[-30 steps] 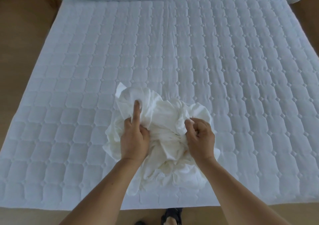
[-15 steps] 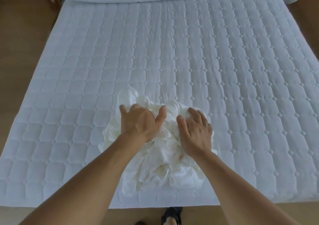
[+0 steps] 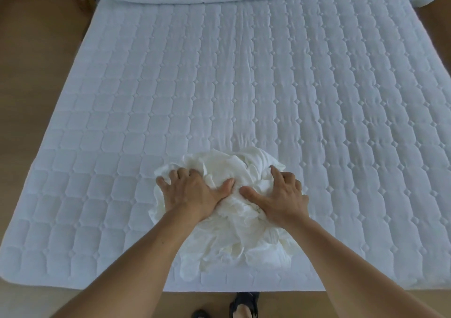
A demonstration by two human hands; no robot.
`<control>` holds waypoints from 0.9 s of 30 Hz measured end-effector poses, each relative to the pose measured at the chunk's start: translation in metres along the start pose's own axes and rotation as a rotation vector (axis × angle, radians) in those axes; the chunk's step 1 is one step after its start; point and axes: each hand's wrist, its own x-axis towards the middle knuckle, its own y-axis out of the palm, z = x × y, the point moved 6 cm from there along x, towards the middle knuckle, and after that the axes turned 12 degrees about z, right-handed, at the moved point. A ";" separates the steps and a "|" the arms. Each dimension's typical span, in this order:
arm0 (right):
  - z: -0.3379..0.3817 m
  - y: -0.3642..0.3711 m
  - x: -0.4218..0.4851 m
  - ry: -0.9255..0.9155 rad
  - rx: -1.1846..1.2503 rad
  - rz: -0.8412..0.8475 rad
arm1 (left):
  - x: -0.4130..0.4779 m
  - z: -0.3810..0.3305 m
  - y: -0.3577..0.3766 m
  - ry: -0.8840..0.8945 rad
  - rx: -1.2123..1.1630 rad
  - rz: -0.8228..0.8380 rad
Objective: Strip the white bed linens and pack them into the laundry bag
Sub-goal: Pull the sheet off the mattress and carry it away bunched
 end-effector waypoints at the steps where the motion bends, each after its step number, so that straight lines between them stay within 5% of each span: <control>1: 0.002 -0.001 0.001 0.006 -0.059 0.014 | 0.003 -0.001 -0.004 0.045 0.088 -0.022; 5: 0.003 0.002 0.007 0.031 -0.134 0.130 | 0.016 -0.011 -0.009 0.237 0.266 -0.012; 9: 0.001 0.006 0.012 0.074 0.105 0.269 | 0.023 0.006 0.019 0.105 -0.212 0.277; 14: 0.000 0.013 0.013 0.144 0.243 0.328 | 0.017 0.025 0.054 0.021 -0.746 0.362; 23: 0.003 0.015 0.013 0.121 0.388 0.286 | 0.031 0.030 0.048 0.061 -0.858 0.425; 27: 0.007 0.020 -0.003 0.021 0.572 0.273 | 0.010 0.026 0.046 0.158 -1.137 0.478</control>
